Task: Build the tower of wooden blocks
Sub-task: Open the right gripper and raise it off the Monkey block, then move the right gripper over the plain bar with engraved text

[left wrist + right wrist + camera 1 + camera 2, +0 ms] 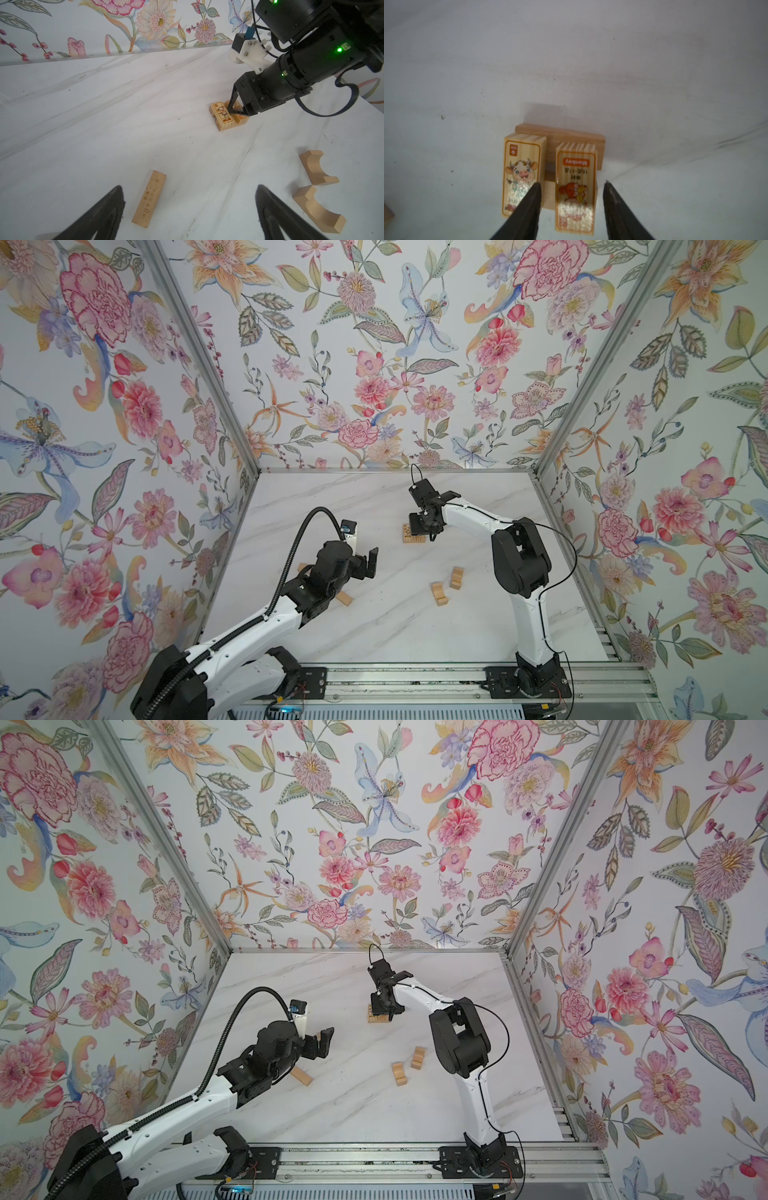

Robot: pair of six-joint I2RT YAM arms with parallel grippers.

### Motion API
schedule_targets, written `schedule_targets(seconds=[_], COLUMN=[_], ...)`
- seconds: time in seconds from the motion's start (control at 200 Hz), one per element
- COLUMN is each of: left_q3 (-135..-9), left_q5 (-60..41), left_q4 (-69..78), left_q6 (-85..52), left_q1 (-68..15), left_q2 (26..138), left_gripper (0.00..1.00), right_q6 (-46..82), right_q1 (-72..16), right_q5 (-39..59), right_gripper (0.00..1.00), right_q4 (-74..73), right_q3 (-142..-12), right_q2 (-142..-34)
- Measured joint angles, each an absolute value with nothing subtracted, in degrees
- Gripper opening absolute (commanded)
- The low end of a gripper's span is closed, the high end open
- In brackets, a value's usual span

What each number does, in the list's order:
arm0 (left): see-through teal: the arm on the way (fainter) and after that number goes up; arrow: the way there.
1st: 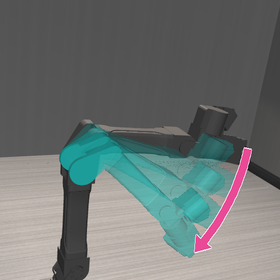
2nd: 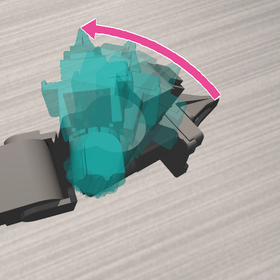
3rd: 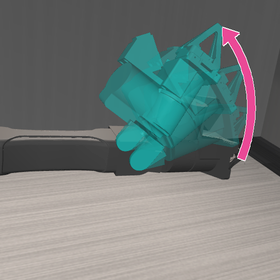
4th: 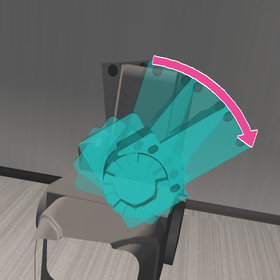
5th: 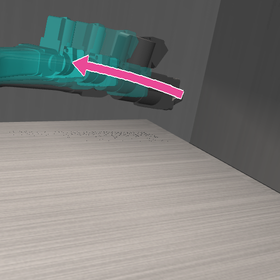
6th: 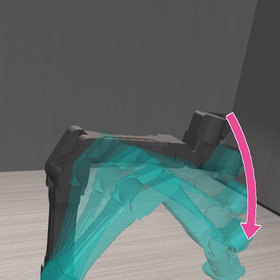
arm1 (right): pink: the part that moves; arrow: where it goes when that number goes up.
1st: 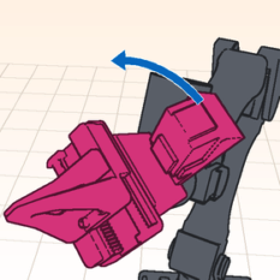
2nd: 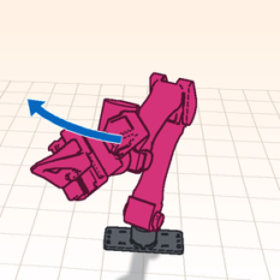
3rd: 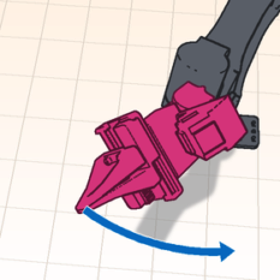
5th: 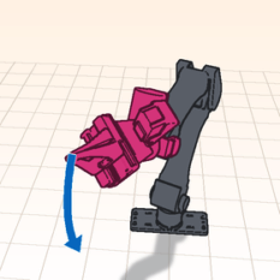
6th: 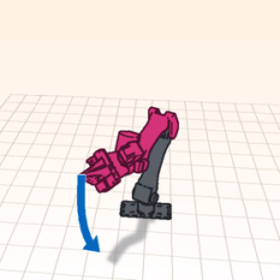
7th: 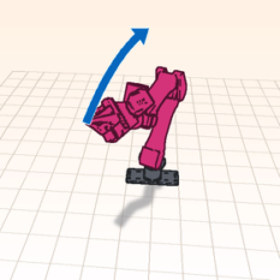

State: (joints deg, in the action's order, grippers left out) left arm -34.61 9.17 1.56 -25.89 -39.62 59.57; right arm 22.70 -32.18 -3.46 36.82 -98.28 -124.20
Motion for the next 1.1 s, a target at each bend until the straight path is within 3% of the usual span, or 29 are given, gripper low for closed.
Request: schedule_targets(seconds=[0.395, 0.711, 0.961, 1.096], left_q3=[-34.48, -30.17, -24.10, -20.40], left_q5=[9.17, 9.19, 9.43, 9.58], left_q4=[-0.16, -3.86, -10.35, -12.82], left_q6=[-26.57, -30.28, -35.68, -38.87], left_q1=[-39.59, -39.53, -39.53, -39.53], left_q2=[53.45, 43.44, 32.88, 26.98], left_gripper=[0.99, 0.99, 0.99, 0.99], right_q6=[22.74, 24.56, 26.37, 25.41], right_q1=[-32.16, -35.44, -44.95, -48.95], right_q5=[-4.78, -5.19, -6.09, -6.48], right_gripper=[0.55, 0.72, 0.80, 0.89], right_q4=[38.15, 38.37, 38.46, 38.35], right_q3=[-96.40, -87.46, -84.18, -84.38], right_q2=[-115.72, -105.25, -103.13, -103.53])
